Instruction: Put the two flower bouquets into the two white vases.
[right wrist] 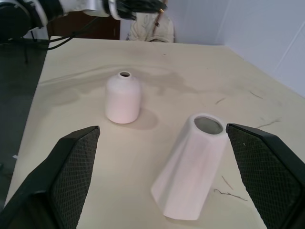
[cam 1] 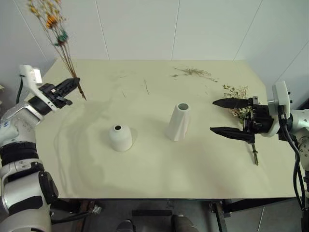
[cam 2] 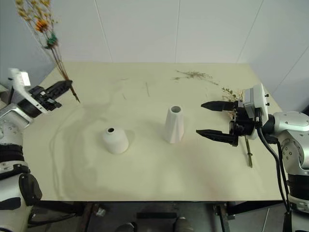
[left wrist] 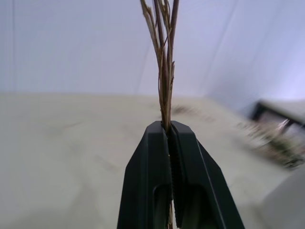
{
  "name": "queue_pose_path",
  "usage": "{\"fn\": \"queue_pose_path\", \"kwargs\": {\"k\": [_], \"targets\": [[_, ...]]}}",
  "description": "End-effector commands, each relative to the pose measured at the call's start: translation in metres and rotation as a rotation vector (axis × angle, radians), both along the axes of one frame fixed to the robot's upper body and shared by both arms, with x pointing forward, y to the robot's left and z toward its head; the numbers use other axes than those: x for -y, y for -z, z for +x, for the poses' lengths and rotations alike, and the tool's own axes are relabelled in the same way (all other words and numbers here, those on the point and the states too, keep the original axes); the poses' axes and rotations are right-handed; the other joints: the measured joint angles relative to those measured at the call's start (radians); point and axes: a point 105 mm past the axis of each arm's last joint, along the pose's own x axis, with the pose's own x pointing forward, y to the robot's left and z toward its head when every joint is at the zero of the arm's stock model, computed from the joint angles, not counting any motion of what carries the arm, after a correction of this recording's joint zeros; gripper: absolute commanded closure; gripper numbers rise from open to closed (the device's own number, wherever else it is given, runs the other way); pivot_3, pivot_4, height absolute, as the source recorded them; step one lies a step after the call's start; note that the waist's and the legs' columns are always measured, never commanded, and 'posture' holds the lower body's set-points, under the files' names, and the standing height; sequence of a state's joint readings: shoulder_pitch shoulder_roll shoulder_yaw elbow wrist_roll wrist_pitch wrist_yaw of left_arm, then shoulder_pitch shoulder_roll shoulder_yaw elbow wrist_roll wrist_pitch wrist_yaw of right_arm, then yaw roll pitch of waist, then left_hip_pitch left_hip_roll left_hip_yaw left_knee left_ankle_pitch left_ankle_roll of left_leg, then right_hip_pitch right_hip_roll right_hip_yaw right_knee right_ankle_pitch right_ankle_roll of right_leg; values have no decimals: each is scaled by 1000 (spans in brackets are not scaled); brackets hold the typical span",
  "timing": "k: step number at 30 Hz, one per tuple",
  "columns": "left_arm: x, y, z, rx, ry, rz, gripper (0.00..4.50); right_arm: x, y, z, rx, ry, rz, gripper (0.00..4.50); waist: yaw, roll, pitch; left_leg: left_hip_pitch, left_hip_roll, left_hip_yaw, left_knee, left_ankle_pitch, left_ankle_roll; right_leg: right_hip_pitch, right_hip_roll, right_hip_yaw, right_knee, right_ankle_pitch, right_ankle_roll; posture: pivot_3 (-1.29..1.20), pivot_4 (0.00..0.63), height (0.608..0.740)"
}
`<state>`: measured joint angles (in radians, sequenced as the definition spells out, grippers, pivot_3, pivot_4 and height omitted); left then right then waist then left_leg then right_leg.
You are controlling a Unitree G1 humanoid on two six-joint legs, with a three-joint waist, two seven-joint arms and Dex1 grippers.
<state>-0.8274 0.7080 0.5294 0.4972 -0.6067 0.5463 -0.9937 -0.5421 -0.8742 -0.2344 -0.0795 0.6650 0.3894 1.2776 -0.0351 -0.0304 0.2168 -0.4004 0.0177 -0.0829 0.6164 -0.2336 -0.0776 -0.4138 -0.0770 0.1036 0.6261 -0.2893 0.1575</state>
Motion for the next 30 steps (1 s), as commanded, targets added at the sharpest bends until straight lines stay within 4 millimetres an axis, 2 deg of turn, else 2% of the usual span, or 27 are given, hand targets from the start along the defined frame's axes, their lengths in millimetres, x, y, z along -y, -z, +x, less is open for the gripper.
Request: {"fn": "queue_pose_path", "kwargs": {"k": [1, 5, 8, 14, 18, 22, 30], "targets": [[22, -18, -28, 132, 135, 31, 4476, 7, -11, -2, 67, 36, 9, 0, 2, 0, 0, 0, 0, 0, 2, 0, 0, 0, 0, 0, 0, 0, 0, 0, 150, 740], [50, -5, -37, 125, 218, 21, 4476, 7, -8, -2, 54, 44, 13, 0, 6, 0, 0, 0, 0, 0, 6, 0, 0, 2, 0, 0, 1, 1, 1, 0, 150, 740], [61, 4, -42, 125, 248, 30, 4476, 6, -7, -4, 49, 42, 3, 0, 5, 0, 0, 0, 0, 0, 10, 0, 1, 5, 0, 0, 0, 3, 1, 0, 150, 740], [66, 18, -37, 139, 226, 57, 4476, 7, -11, -3, 54, 49, 1, 0, -1, 0, 0, 0, 0, 0, 12, 0, 1, 5, 1, 0, 0, 4, 1, 0, 150, 740], [73, 40, -32, 134, 222, 85, 4476, 3, -13, -6, 60, 55, 8, 0, 1, 0, 0, 0, 0, 0, 11, 0, 1, 5, 1, 0, -1, 4, 1, 0, 150, 740], [78, 53, -30, 141, 225, 121, 4476, 1, -13, -7, 60, 63, 18, 0, 3, 0, 0, -1, 0, 0, 11, 0, 2, 4, 1, 0, -2, 4, 1, 0, 150, 740], [81, 60, -26, 162, 204, 133, 4476, -1, -15, -8, 66, 81, 39, 0, 4, 0, 0, -1, 0, 0, 10, 0, 2, 5, 1, 0, -4, 5, 1, 0, 150, 740]]}}
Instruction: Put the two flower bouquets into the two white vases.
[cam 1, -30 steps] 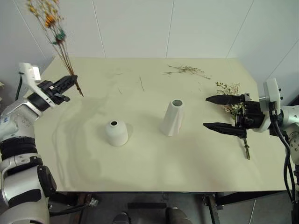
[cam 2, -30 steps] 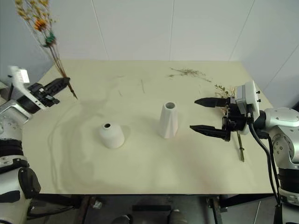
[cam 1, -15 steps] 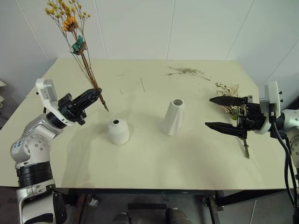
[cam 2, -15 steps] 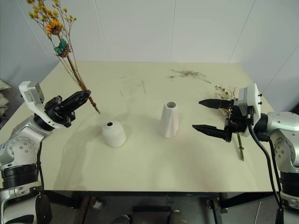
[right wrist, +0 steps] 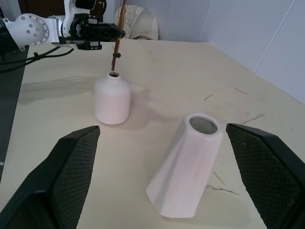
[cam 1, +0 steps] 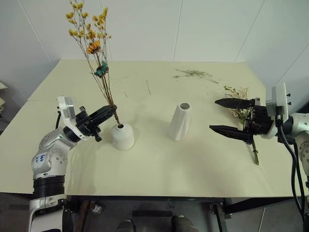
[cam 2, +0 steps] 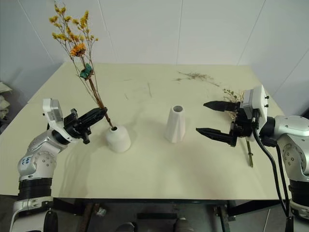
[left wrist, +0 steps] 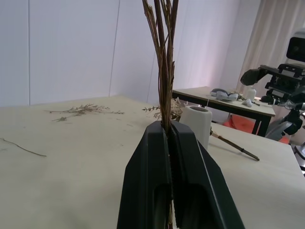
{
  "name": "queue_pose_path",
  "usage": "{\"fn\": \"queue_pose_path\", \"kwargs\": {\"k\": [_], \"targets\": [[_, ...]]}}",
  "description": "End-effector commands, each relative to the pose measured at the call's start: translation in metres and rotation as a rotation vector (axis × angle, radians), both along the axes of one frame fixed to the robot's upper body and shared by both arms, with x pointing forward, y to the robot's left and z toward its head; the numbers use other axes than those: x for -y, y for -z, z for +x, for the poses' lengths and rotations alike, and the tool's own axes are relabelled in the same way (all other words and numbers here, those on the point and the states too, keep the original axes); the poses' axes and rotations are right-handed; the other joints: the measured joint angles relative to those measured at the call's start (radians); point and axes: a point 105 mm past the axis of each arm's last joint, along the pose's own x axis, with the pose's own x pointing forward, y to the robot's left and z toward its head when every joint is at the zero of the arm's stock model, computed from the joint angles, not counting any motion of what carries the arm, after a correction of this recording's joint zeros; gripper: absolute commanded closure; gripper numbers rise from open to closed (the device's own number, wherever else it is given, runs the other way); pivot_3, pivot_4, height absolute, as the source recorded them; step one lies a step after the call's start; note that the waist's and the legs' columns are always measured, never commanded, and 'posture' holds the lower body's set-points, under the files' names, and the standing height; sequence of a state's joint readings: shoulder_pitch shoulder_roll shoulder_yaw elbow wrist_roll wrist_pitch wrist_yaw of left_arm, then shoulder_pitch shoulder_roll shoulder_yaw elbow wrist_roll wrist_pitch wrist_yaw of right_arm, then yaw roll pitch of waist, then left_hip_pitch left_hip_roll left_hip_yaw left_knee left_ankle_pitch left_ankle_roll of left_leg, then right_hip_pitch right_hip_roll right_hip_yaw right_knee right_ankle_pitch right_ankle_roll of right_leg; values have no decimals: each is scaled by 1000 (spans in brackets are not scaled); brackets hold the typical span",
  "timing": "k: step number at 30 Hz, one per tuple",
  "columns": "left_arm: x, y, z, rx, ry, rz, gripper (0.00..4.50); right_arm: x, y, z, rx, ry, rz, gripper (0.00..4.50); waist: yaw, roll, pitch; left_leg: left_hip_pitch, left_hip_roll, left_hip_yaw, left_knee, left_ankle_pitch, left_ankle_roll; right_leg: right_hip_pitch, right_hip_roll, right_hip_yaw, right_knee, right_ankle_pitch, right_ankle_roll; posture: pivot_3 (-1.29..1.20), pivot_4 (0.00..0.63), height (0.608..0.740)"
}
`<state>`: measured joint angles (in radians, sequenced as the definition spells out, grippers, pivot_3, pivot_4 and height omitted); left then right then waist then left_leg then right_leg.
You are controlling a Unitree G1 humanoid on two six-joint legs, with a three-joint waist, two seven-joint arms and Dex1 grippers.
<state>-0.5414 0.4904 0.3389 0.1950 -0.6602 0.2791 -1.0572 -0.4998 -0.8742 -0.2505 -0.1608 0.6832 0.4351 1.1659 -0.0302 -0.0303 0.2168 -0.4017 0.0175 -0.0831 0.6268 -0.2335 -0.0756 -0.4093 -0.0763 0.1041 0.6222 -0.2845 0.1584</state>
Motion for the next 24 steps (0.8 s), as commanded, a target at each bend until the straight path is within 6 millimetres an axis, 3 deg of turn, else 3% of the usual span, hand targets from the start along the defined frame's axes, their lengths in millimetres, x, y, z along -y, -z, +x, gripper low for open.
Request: {"fn": "queue_pose_path", "kwargs": {"k": [1, 13, 24], "targets": [[0, -3, 0, 33, -11, 7, 4476, 2, -15, -7, 68, 12, 17, 0, 0, 0, 0, 0, 0, 0, 0, 0, 0, 0, 0, 0, 0, 0, 0, 0, 150, 740], [6, 10, -3, 9, 33, 53, 4476, -1, -17, -7, 82, 36, 38, 0, -1, 0, 0, 0, 0, 0, 0, 0, 0, 0, 0, 0, 0, 0, 0, 0, 150, 740], [0, 7, 5, 35, -20, 45, 4476, -3, -16, -7, 91, 49, 58, 0, 0, 0, 0, 0, 0, 0, -1, 0, 0, 0, 0, 0, -1, 0, 0, 0, 150, 740]]}}
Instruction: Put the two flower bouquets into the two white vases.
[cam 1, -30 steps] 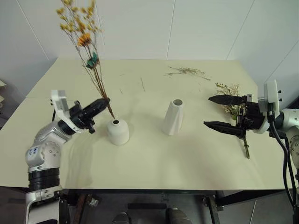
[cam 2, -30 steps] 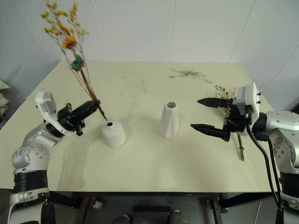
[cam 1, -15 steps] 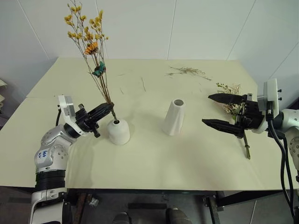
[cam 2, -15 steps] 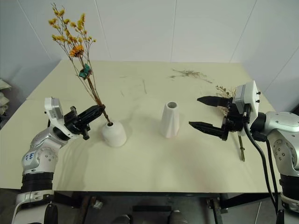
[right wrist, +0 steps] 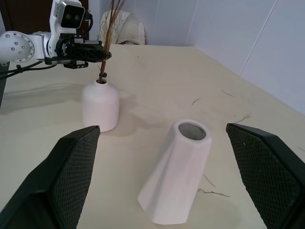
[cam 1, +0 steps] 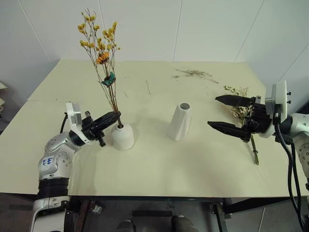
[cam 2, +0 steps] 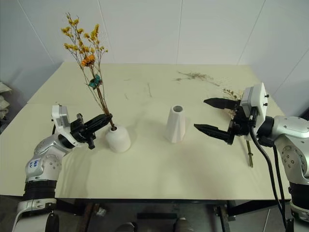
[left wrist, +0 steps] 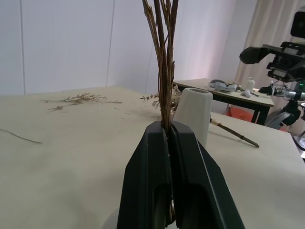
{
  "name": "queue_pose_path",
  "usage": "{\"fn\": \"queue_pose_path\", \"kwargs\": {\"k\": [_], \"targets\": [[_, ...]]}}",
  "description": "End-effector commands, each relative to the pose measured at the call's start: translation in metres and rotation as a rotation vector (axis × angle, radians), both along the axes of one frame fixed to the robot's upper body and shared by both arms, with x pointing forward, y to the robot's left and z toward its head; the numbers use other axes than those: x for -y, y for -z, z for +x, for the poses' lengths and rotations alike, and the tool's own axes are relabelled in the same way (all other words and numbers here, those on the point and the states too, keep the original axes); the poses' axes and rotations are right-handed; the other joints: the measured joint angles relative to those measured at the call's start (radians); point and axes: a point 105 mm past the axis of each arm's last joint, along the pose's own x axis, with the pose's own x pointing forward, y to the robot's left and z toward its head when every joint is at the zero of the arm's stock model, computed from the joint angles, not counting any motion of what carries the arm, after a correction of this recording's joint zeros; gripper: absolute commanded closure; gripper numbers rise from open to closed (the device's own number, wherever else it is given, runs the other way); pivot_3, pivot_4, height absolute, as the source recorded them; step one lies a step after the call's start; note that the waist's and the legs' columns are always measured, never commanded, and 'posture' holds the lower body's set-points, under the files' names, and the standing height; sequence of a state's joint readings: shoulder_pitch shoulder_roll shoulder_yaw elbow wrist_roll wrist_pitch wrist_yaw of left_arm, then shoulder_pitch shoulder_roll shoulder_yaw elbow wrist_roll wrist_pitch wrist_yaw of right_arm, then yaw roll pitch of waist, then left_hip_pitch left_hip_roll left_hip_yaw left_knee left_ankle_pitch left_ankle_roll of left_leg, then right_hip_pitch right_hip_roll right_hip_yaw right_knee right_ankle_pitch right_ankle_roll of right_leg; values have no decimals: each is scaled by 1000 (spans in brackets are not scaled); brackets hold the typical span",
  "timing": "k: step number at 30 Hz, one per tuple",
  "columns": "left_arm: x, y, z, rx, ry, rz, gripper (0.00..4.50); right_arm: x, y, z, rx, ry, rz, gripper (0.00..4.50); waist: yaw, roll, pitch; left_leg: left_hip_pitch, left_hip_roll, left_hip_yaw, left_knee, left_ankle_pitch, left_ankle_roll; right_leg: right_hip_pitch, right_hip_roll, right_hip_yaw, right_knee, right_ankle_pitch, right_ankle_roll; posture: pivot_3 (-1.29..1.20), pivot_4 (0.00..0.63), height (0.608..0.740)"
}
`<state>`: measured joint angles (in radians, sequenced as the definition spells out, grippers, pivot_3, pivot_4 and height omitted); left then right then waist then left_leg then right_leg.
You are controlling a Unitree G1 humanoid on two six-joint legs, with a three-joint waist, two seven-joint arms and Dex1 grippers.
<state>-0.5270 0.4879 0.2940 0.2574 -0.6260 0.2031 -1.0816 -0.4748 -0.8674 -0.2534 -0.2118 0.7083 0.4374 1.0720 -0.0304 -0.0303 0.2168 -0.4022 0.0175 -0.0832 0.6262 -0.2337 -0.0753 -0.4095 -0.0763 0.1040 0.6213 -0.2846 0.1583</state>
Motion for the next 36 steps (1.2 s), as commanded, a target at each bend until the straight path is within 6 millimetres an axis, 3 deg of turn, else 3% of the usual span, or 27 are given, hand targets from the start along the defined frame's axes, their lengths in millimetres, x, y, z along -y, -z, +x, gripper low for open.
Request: {"fn": "queue_pose_path", "kwargs": {"k": [1, 15, 36], "targets": [[-2, -11, 1, 54, -14, 7, 4476, 1, -14, -7, 70, 3, 24, 0, 1, 0, 0, 0, 0, 0, 0, 0, 0, 0, 0, 0, 0, 0, 0, 0, 150, 740], [4, 9, -2, 26, 16, 38, 4476, -2, -13, -7, 79, 13, 46, 0, 0, 0, 0, 0, 0, 0, -1, 0, 0, 0, 0, 0, -1, 0, 0, 0, 150, 740], [-7, 12, -9, -10, -3, 35, 4476, -2, -13, -6, 86, 22, 56, 0, -1, 0, 0, 1, 0, 0, -3, 0, 0, 0, 0, 0, -2, 0, -1, 0, 150, 740]]}}
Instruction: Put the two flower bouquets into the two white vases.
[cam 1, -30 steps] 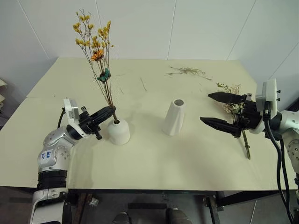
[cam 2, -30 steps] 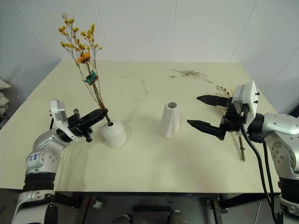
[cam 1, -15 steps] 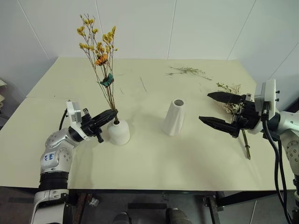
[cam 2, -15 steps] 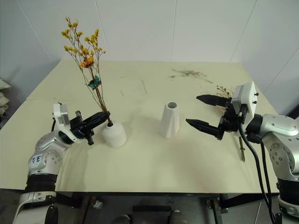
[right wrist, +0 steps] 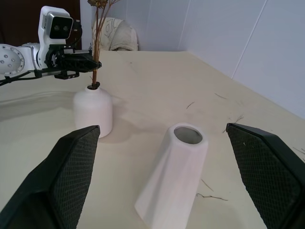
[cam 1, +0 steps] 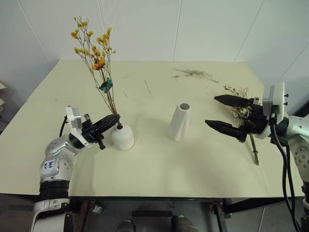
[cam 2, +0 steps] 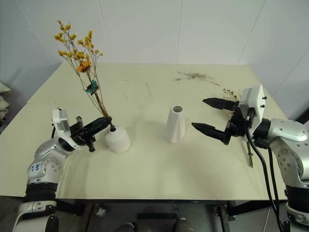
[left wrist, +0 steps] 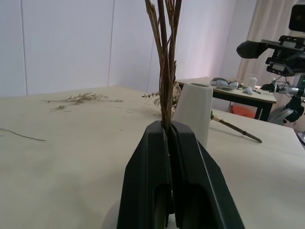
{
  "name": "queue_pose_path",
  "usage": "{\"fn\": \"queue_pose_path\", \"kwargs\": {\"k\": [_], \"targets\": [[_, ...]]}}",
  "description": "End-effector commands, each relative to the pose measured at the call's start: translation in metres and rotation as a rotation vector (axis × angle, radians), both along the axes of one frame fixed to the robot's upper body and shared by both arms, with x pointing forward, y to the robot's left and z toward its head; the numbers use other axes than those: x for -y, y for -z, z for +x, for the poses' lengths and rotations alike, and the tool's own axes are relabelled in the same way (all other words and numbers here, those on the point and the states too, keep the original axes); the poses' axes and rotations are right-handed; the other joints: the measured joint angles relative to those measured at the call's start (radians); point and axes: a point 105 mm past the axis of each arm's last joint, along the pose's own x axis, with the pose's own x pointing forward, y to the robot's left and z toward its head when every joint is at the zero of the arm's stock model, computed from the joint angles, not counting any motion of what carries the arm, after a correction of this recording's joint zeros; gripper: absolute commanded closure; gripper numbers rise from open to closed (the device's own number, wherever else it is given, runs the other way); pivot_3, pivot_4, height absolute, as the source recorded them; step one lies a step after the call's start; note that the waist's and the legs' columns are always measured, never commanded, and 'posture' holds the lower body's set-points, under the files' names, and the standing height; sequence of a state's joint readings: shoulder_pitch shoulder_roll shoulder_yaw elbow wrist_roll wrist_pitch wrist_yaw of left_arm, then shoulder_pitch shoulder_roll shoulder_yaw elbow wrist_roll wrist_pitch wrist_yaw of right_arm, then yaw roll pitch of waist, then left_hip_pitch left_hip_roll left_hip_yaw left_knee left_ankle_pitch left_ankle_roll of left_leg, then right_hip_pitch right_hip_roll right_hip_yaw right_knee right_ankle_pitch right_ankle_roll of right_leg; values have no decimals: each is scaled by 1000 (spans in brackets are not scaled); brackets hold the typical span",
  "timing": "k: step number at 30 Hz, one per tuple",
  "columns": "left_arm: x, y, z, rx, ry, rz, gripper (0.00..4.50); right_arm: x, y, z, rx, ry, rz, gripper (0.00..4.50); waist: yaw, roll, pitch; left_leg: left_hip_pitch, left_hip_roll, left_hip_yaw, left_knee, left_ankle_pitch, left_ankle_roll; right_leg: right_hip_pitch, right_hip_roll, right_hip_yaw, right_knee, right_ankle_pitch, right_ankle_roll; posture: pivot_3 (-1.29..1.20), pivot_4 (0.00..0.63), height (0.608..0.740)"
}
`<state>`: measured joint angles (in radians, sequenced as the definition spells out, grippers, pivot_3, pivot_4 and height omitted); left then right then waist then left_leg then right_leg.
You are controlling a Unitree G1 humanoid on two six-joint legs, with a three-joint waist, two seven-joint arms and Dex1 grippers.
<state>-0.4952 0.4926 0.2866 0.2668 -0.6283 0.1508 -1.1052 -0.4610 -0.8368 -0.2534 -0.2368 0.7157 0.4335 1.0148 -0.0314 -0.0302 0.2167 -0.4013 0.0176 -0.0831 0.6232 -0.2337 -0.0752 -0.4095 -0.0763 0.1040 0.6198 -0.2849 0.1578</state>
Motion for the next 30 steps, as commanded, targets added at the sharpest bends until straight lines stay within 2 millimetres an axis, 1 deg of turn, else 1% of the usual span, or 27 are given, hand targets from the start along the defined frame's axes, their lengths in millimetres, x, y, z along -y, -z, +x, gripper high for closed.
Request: {"fn": "queue_pose_path", "kwargs": {"k": [1, 5, 9, 10, 12, 14, 19, 24, 30], "targets": [[-4, 5, -5, -30, 0, 22, 4476, 2, -13, -7, 75, 1, 14, 0, 0, 0, 0, 0, 0, 0, 0, 0, 0, 0, 0, 0, 0, 0, 0, 0, 150, 740], [-3, 8, -7, -41, 4, 28, 4476, 1, -13, -7, 76, -2, 17, 0, 0, 0, 0, 0, 0, 0, -1, 0, 0, 0, 0, 0, 0, 0, 0, 0, 150, 740], [-4, 7, -8, -37, 1, 23, 4476, 2, -12, -7, 76, 0, 18, 0, 0, 0, 0, 0, 0, 0, -1, 0, 0, 0, 0, 0, 0, 0, 0, 0, 150, 740], [-5, 6, -8, -36, -4, 15, 4476, 2, -12, -7, 77, 0, 19, 0, 0, 0, 0, 0, 0, 0, -1, 0, 0, 0, 0, 0, 0, 0, 0, 0, 150, 740], [-11, -3, -2, -35, -58, -57, 4476, 2, -11, -8, 76, 2, 22, 0, 0, 0, 0, 0, 0, 0, -1, 0, 0, 0, 0, 0, 0, 0, 0, 0, 150, 740], [-13, -8, 0, -27, -67, -71, 4476, 2, -10, -8, 76, 4, 25, 0, 0, 0, 0, 0, 0, 0, -1, 0, 0, 0, 0, 0, 0, 0, 0, 0, 150, 740], [-10, -7, -1, -27, -35, -36, 4476, 2, -9, -8, 77, 8, 31, 0, 0, 0, 0, 0, 0, 0, -1, 0, 0, 0, 0, 0, -1, 0, 0, 0, 150, 740], [-6, -1, -6, -35, -6, -13, 4476, 2, -9, -8, 78, 13, 34, 0, 0, 0, 0, 0, 0, 0, -2, 0, 0, 0, 0, 0, -1, 0, 0, 0, 150, 740], [-1, -8, -5, 23, 8, 16, 4476, 2, -8, -7, 77, 18, 39, 0, 1, 0, 0, 0, 0, 0, -2, 0, 0, 0, 0, 0, -2, 0, 0, 0, 150, 740]]}}
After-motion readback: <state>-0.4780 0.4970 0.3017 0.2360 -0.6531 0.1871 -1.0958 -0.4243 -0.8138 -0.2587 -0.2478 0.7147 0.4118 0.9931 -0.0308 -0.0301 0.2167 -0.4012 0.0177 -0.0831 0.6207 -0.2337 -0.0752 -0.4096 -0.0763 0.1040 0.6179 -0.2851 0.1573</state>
